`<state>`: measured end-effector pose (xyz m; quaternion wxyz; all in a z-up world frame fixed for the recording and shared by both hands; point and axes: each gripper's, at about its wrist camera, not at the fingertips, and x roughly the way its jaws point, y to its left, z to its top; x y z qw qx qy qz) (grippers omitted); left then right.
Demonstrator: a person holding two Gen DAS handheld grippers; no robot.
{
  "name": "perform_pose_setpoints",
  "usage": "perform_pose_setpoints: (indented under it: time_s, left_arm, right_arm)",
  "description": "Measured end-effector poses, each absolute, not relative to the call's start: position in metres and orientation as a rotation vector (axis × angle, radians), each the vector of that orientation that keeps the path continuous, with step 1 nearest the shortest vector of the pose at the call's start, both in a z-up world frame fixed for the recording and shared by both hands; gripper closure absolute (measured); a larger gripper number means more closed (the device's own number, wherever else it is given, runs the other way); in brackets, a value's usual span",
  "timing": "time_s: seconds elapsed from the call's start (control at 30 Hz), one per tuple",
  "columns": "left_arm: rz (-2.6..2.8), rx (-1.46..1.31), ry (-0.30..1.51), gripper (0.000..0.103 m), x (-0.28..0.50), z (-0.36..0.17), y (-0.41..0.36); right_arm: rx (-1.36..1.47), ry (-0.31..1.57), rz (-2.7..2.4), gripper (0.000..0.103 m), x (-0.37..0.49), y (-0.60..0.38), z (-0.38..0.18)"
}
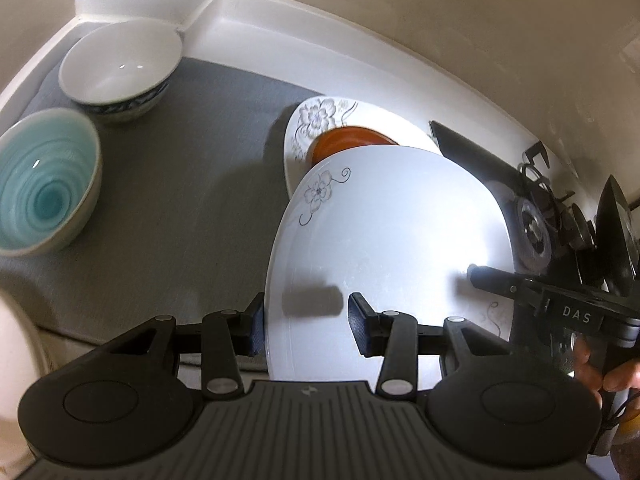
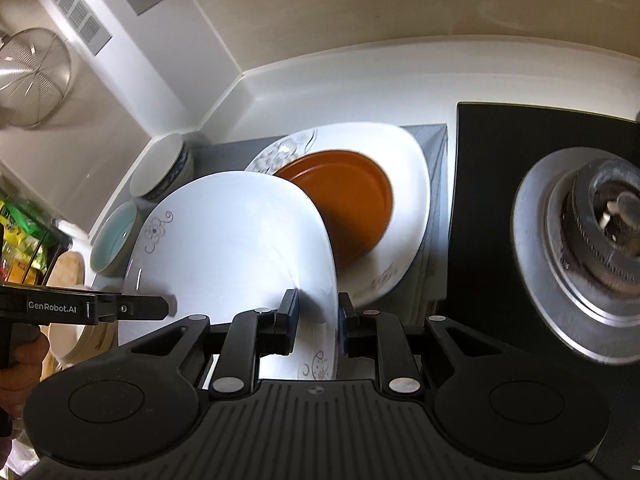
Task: Organize plates and bowls
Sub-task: 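Lift the large white plate onto the terracotta plate stack, open right gripper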
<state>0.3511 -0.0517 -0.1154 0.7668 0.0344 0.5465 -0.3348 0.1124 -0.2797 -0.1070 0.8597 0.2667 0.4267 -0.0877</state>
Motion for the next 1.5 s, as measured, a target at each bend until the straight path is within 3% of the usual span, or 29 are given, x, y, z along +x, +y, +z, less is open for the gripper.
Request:
perform_pose_setpoints:
  time_s: [0.97, 1.5]
  left_arm:
    - [-0.664, 0.105, 1.185, 0.056, 0.435, -0.141, -0.142]
    - [-0.600, 0.173, 1.120, 0.054, 0.428, -0.135, -0.162]
  right_arm:
    - [0.609, 0.903, -0.259, 0.080, 0.195, -0.365, -0.143]
    - [0.582, 0.885, -0.326, 0.092, 0.196, -0.375, -0.145]
